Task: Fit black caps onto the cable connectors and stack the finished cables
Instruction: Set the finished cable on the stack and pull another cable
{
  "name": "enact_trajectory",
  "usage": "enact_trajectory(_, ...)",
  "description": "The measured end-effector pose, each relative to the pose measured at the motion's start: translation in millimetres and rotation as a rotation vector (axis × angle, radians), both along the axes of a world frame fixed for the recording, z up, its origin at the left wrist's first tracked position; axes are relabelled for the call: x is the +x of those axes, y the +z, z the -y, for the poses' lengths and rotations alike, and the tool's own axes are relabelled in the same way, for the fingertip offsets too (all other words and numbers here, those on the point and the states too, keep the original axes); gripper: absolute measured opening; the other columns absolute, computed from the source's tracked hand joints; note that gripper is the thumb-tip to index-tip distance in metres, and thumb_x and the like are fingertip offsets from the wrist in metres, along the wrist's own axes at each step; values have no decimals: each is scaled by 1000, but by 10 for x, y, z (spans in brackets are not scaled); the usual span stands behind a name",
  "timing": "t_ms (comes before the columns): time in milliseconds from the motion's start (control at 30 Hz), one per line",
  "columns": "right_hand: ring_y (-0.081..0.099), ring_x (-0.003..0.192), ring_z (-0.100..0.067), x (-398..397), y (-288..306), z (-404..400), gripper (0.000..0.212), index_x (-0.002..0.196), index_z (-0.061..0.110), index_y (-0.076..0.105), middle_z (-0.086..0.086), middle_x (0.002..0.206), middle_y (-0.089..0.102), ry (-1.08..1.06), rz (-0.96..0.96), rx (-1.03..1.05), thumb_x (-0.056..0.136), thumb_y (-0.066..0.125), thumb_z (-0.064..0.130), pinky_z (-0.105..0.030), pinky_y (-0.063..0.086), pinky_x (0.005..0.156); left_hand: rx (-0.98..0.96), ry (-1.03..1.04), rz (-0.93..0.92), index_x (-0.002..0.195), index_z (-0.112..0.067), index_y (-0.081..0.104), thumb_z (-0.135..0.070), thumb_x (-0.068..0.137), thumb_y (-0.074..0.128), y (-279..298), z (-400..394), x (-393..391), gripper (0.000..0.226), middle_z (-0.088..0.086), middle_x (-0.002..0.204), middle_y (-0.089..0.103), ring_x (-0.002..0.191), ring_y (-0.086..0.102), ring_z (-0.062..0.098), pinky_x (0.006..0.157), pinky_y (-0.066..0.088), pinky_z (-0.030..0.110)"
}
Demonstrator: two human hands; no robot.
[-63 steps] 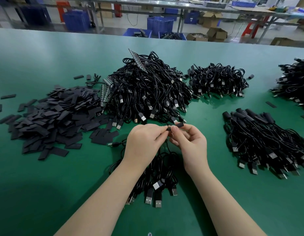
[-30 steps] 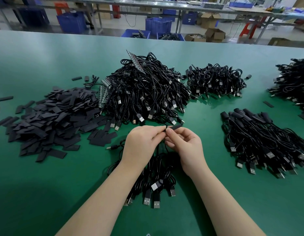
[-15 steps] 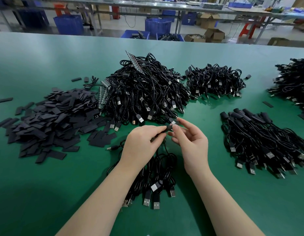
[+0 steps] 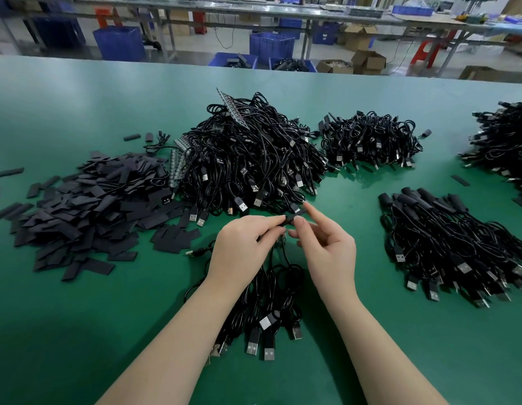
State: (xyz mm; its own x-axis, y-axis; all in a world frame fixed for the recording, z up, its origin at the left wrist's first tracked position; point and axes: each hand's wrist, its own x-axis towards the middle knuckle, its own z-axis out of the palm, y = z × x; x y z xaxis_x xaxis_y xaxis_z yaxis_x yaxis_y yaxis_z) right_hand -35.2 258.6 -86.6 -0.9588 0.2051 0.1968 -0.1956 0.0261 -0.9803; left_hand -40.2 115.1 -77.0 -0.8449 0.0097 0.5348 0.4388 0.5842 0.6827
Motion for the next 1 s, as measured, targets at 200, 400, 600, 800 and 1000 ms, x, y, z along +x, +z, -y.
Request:
enact_trajectory(200,73,83,-6,6,22,52,21,105,35,71,8,85,77,101,60,-11,90,72,20,-17,54,73,-14,11,26,107,-20,76,-7,84,67,11,-4,10,28,-7,100,75,95,65,4,85,54,30)
enact_trajectory(400,71,71,-9,-20,18,25,8,82,20,76,-1,76,76,56,122,-92,88,74,15,-18,54,65,-102,20,54,121,-28,69,-22,84,73,38,2,24,38,-12,103,73,95,66,11,87,52,34)
enact_trajectory(600,74,77,-16,-53,50,-57,6,87,15,73,-3,85,77,-49,165,-255,90,71,20,-19,54,63,-196,16,84,110,-22,74,-23,88,70,27,-3,-22,23,-9,101,74,95,67,11,87,52,42)
enact_trajectory(800,68,73,-7,7,64,52,13,77,22,77,0,76,74,11,112,-49,89,73,17,-22,54,67,-157,-10,56,116,-23,72,-24,87,72,21,5,-25,29,-10,106,72,100,65,9,92,50,39)
enact_trajectory(1000,68,92,-14,-70,664,-421,17,77,32,73,4,93,75,-161,-98,-259,92,67,26,-31,55,85,-81,76,7,127,-19,64,-30,96,54,12,19,-40,34,-9,118,67,111,61,8,99,47,44)
